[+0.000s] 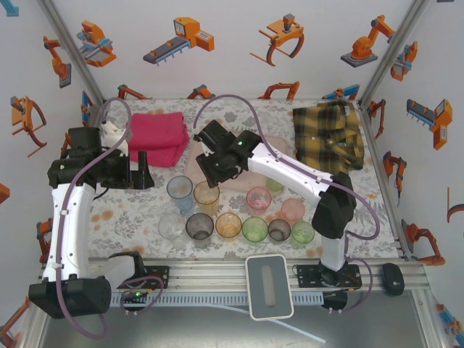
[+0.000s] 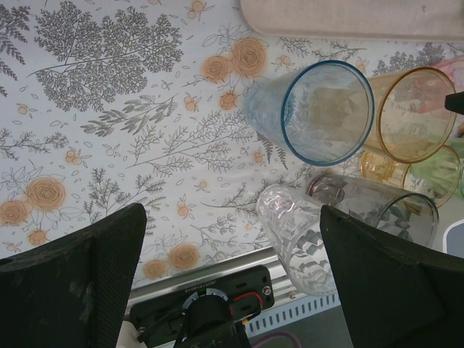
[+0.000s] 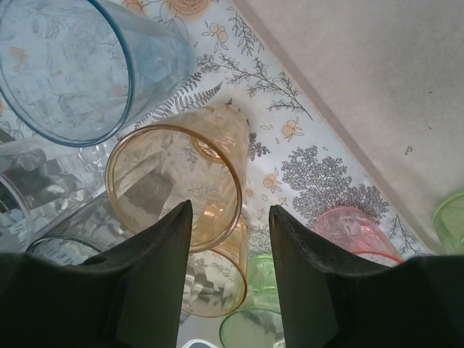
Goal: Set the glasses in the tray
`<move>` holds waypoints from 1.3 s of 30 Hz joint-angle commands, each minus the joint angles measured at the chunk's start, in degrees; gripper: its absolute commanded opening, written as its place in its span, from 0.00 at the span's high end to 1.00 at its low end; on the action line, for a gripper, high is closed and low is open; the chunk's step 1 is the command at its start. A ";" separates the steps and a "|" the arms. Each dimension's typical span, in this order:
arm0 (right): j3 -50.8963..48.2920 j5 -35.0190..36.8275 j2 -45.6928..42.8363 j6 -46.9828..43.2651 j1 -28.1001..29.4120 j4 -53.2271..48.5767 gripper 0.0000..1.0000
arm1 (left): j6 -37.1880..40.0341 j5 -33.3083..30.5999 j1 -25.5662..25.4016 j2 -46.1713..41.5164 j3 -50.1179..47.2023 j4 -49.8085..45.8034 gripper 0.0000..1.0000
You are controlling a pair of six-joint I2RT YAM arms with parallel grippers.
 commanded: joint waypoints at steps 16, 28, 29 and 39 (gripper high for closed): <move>1.20 3.92 5.32 0.85 0.49 -0.95 0.65 | 0.47 1.76 0.50 -1.58 -0.42 -0.43 0.03; 0.93 6.19 5.33 0.19 0.49 -2.46 0.83 | 0.47 1.91 0.48 -1.62 -0.70 -0.32 0.03; 1.08 6.38 5.34 0.08 0.50 -2.64 0.85 | 0.47 1.91 0.50 -1.62 -0.70 -0.32 0.03; 3.17 7.97 4.50 -0.94 0.44 -4.38 0.97 | 0.42 1.91 0.50 -1.79 -0.73 -0.19 0.03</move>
